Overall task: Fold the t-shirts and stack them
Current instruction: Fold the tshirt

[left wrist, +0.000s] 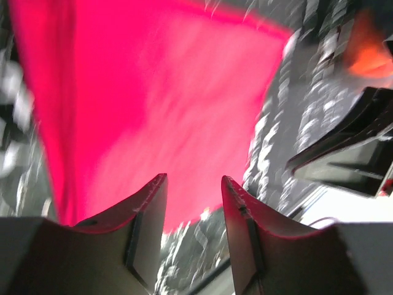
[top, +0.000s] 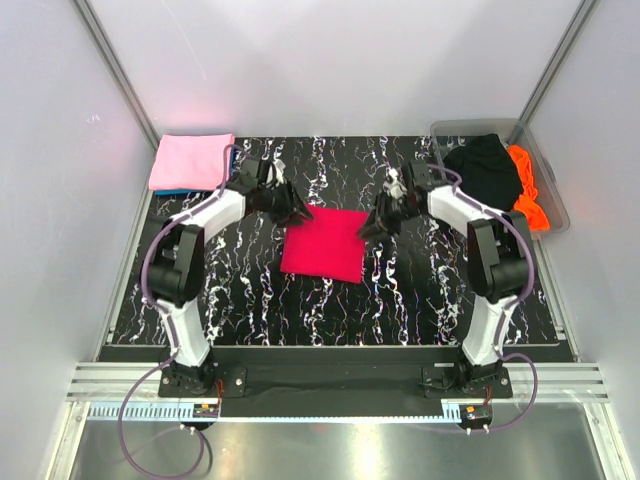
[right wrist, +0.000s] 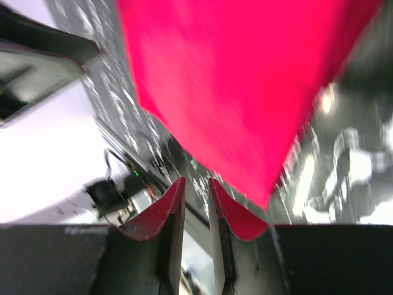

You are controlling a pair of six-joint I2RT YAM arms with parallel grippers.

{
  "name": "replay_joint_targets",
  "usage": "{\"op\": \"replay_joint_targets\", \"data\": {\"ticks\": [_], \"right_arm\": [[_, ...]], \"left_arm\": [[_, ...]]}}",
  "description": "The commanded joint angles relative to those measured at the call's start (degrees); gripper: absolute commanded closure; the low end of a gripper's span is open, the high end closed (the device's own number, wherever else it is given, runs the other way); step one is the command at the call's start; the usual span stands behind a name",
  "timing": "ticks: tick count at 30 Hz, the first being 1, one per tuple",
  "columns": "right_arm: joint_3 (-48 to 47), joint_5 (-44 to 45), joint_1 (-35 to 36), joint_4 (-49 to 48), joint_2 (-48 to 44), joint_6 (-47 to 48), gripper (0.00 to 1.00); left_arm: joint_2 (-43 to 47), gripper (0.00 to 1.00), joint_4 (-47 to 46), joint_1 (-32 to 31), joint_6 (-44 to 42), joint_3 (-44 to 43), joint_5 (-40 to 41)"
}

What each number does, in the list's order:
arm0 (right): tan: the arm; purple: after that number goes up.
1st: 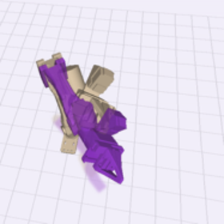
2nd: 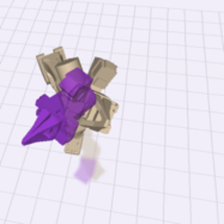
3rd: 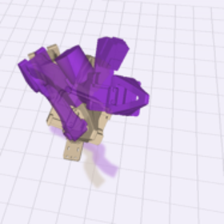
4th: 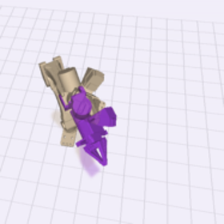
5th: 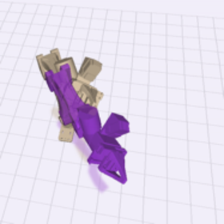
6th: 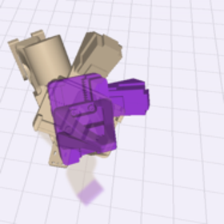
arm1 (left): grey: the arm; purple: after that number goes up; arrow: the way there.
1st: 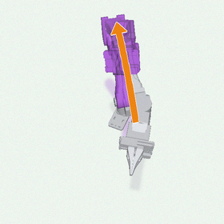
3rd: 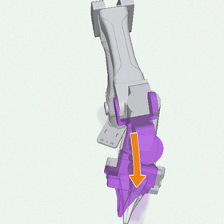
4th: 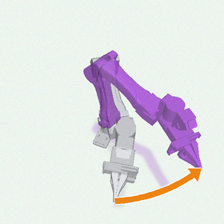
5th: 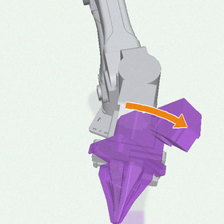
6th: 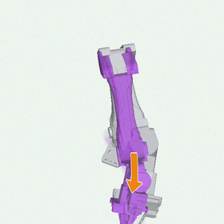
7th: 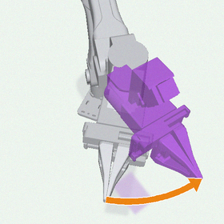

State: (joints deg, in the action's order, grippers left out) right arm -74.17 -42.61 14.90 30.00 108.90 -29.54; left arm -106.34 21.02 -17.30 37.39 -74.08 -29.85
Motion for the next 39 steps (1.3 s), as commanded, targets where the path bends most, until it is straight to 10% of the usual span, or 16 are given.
{"op": "replay_joint_targets", "data": {"ticks": [1, 19, 34, 39], "right_arm": [[-8.08, 0.16, 0.05, -2.49, 6.64, -3.5, 0.72], [-24.44, -4.67, -10.06, -3.46, 26.28, -6.76, 0.72], [-17.25, 4.99, -8.75, 10.52, 0.83, 4.84, 0.51], [-9.25, 11.91, 3.01, 12.45, -10.19, 6.33, 0.46]], "left_arm": [[-6.76, 0.56, -7.73, 1.56, 3.65, -5.7, -5.65], [-22.68, 0.57, -8.45, 7.54, 4.45, -17.85, -10.66], [6.74, 0.45, -0.89, 7.72, -1.61, 8.74, -3.03], [14.93, 0.41, -0.8, 6.84, -2.32, 17.91, -1.44]]}}
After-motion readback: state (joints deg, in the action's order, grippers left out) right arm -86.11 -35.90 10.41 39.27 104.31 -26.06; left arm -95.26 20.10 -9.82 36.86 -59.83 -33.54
